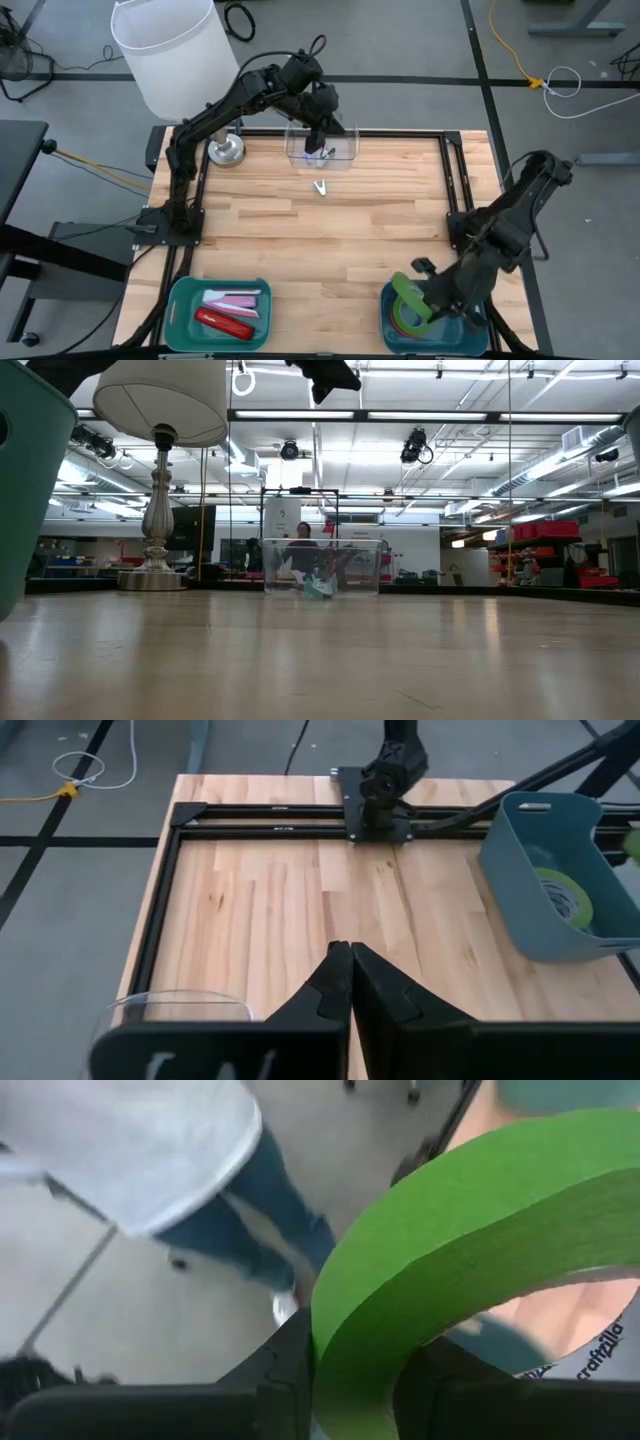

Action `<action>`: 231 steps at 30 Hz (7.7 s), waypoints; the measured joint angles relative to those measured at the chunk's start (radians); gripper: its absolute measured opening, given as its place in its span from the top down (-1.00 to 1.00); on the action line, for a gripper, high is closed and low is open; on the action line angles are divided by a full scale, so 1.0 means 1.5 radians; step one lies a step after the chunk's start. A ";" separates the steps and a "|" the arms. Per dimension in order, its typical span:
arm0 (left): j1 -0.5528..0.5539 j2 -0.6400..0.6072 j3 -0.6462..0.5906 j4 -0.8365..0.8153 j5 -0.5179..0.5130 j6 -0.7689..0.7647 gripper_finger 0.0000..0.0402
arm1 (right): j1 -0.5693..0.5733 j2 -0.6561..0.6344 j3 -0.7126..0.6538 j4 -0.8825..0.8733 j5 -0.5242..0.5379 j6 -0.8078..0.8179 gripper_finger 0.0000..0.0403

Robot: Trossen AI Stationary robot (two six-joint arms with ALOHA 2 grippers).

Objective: Pick and place Stapler, Stapler remover, tape
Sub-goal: Put the green tape into the blue bin, then put the light blue staple remover into the transparent bin

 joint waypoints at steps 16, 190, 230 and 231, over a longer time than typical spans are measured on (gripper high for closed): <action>-0.031 0.000 0.000 -0.001 0.000 0.000 0.95 | 0.064 0.145 0.000 -0.112 -0.069 -0.020 0.54; -0.176 0.174 -0.028 -0.176 -0.234 0.389 -0.01 | -0.466 -0.432 -0.349 0.202 0.065 -0.155 1.00; -0.172 0.236 -0.247 -0.102 -0.460 0.579 -0.14 | -0.465 -0.420 -0.349 0.198 0.069 -0.142 1.00; -0.171 0.236 -0.247 -0.094 -0.460 0.581 -0.13 | -0.465 -0.420 -0.349 0.198 0.072 -0.142 1.00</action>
